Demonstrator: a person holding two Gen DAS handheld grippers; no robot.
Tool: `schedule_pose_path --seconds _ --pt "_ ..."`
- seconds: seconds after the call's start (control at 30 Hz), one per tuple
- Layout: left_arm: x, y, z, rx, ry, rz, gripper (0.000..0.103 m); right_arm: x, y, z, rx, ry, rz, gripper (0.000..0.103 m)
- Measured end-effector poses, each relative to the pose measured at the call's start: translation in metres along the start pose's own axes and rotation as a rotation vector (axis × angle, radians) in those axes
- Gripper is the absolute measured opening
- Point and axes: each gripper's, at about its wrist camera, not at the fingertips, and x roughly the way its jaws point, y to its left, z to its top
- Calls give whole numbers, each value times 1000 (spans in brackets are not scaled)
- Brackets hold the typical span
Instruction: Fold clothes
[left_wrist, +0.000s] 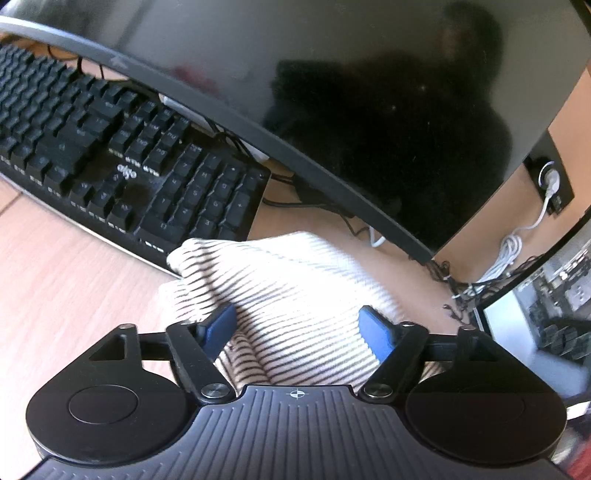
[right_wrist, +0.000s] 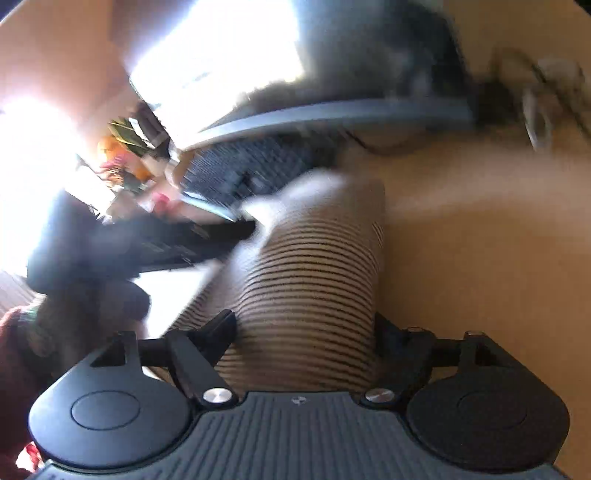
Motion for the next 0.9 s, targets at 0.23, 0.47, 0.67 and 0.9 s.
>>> schedule_pose_path --seconds 0.23,0.47,0.67,0.9 --pt "5 -8 -2 35 6 -9 81 5 14 10 -220 -21 -147 64" --pt "-18 -31 -6 83 -1 155 81 4 66 -6 -466 -61 -212 75" --pt "-27 -51 -49 180 48 180 73 27 89 -50 -667 27 -288 88" --pt "-24 -35 -69 95 79 177 72 -21 44 -4 -369 64 -121 96"
